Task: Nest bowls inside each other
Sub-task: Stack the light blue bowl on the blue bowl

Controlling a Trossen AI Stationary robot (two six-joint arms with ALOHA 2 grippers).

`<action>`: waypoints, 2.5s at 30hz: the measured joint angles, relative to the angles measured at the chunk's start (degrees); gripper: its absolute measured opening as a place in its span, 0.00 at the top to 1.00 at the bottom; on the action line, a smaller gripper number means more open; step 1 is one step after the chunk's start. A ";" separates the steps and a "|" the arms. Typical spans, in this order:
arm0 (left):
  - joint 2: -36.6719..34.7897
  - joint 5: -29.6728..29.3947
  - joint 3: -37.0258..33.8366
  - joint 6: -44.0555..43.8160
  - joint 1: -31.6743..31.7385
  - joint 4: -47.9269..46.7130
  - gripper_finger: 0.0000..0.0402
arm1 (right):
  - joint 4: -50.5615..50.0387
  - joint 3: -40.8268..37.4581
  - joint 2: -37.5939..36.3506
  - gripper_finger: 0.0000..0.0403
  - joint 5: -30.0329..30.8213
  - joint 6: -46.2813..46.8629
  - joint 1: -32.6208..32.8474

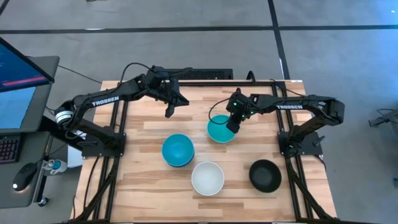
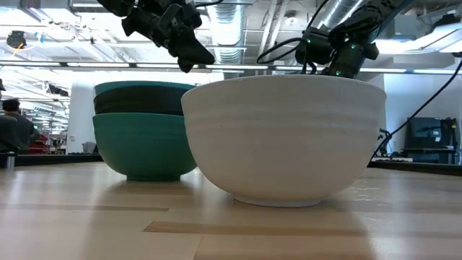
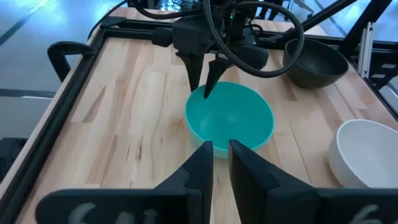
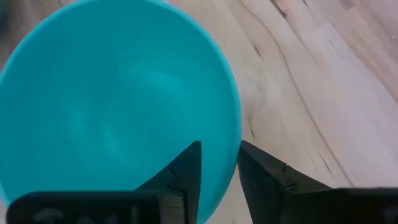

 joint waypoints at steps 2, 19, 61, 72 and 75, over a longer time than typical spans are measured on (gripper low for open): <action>0.00 -0.02 0.00 -0.30 0.00 0.01 0.90 | -0.12 0.00 0.00 0.70 0.01 0.02 0.00; 0.00 -0.07 0.00 -1.43 0.00 -0.04 0.90 | 0.22 0.07 -0.04 0.98 0.24 0.69 0.19; -20.50 5.95 -2.35 4.72 3.94 -20.33 0.90 | -5.75 32.69 7.78 0.99 5.80 4.95 17.89; -35.07 7.18 -19.68 -8.97 1.40 -4.58 0.90 | -10.36 42.62 16.70 0.99 4.25 3.58 20.83; -40.02 6.70 -19.74 -9.04 1.38 -7.90 0.90 | -11.66 44.49 18.50 0.99 3.12 4.00 20.90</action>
